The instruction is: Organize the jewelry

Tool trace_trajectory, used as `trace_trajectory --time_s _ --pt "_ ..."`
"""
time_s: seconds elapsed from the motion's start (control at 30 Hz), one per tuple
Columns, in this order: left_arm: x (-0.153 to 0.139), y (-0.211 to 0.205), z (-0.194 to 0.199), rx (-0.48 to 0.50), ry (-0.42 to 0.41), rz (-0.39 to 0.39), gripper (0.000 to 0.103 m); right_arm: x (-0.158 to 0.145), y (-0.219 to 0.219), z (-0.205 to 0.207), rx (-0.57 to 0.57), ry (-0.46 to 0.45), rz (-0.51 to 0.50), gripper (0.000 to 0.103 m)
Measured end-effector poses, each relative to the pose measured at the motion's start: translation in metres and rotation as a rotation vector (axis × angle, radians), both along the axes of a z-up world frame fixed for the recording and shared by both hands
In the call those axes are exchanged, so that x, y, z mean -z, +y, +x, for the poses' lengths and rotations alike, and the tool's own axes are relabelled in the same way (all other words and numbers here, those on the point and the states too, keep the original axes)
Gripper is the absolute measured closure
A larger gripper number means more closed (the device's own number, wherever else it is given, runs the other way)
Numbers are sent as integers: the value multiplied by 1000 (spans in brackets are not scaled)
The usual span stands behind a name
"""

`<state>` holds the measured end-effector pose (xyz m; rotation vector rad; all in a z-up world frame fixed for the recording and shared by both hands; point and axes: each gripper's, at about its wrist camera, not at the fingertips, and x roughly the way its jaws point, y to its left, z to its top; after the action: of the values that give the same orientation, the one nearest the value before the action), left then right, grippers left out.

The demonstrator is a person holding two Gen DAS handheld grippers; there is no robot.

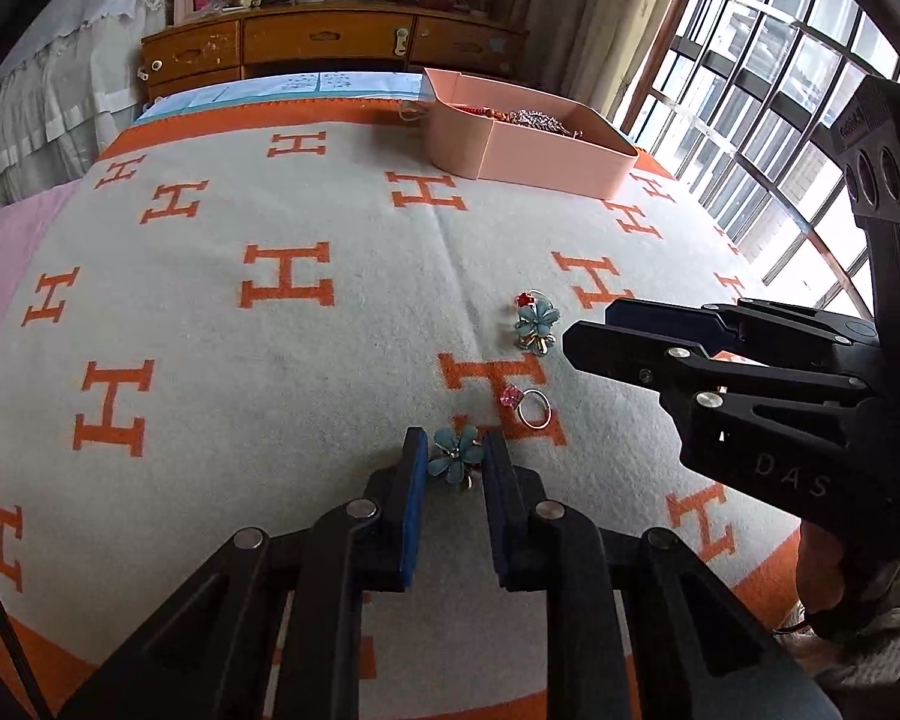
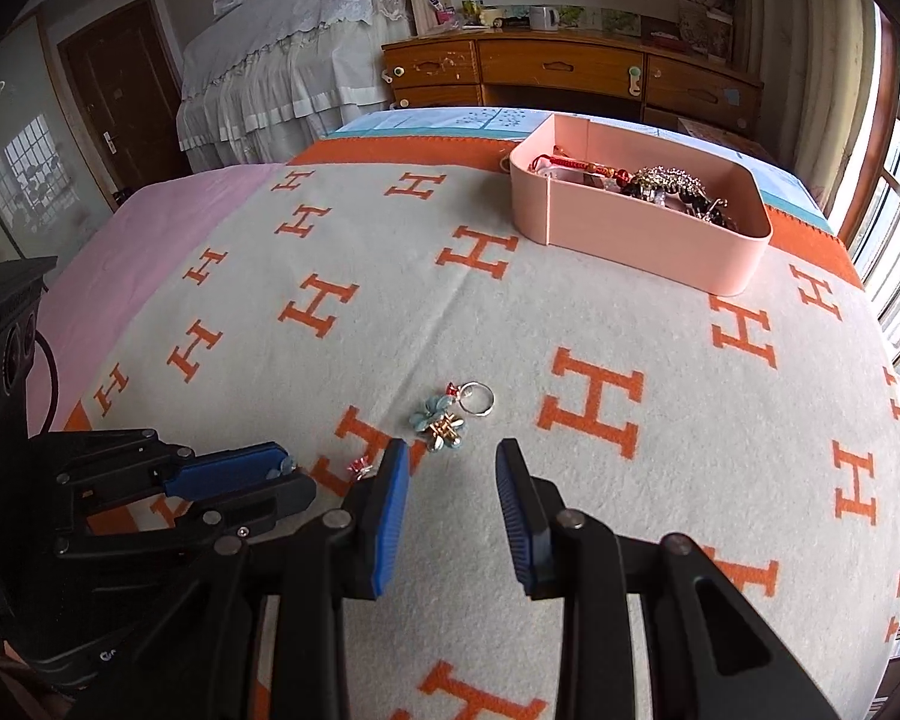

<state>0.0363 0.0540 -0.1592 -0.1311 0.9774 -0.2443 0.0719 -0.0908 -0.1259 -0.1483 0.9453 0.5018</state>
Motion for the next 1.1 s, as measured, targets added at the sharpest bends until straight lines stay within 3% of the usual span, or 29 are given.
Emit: trace_trajectory --time_s 0.47,0.57,0.6,0.87,1.1 --pt "5 22 3 -13 7 -67 87 17 33 5 -60 -25 -131 73" --pt "5 22 3 -12 6 -69 87 17 32 6 -53 -30 -132 79" --pt "5 21 3 -12 6 -67 87 17 31 7 -51 -30 -130 83" --pt "1 19 3 -13 5 -51 87 9 26 3 -64 -10 -69 86" --pt "-33 14 14 -6 -47 -39 87 -19 8 -1 -63 -31 14 86"
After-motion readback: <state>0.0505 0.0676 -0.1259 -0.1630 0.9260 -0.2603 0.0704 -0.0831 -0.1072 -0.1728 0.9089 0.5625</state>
